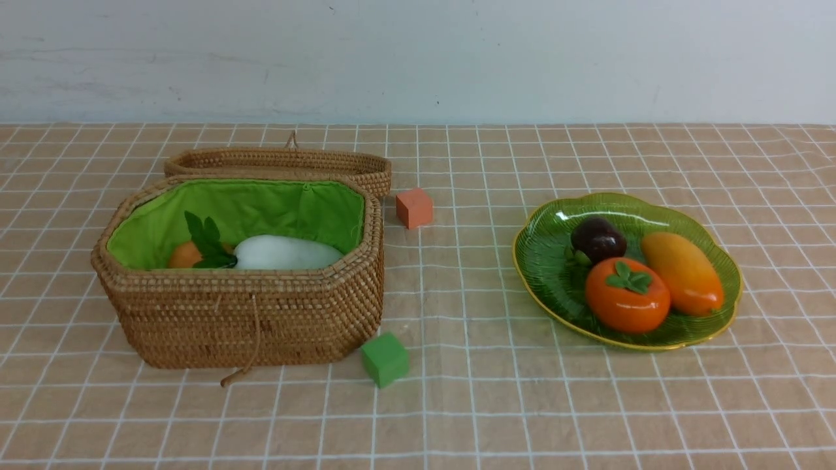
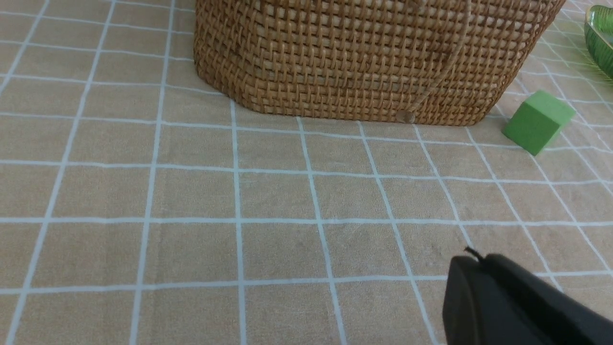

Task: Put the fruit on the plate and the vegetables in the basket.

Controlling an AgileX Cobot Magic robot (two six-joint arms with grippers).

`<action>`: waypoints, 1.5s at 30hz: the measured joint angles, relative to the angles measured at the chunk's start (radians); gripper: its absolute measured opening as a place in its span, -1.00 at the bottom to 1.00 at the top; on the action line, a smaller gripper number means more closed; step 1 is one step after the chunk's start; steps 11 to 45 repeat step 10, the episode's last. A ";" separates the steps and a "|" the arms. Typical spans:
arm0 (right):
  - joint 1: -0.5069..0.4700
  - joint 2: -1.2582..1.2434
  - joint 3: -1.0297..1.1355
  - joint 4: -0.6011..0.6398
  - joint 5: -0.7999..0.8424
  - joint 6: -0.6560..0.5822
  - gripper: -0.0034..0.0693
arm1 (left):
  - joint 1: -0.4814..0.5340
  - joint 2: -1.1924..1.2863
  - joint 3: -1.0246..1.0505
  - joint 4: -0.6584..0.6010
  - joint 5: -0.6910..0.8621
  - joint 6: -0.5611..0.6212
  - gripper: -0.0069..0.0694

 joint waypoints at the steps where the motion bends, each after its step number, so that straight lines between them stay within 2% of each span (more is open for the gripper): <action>1: 0.000 0.000 0.000 0.000 0.000 0.000 -0.82 | 0.000 0.000 0.000 0.000 0.000 0.000 -0.85; 45: 0.000 0.000 0.000 0.000 0.000 0.000 -0.78 | 0.000 0.000 0.000 0.000 0.000 0.000 -0.83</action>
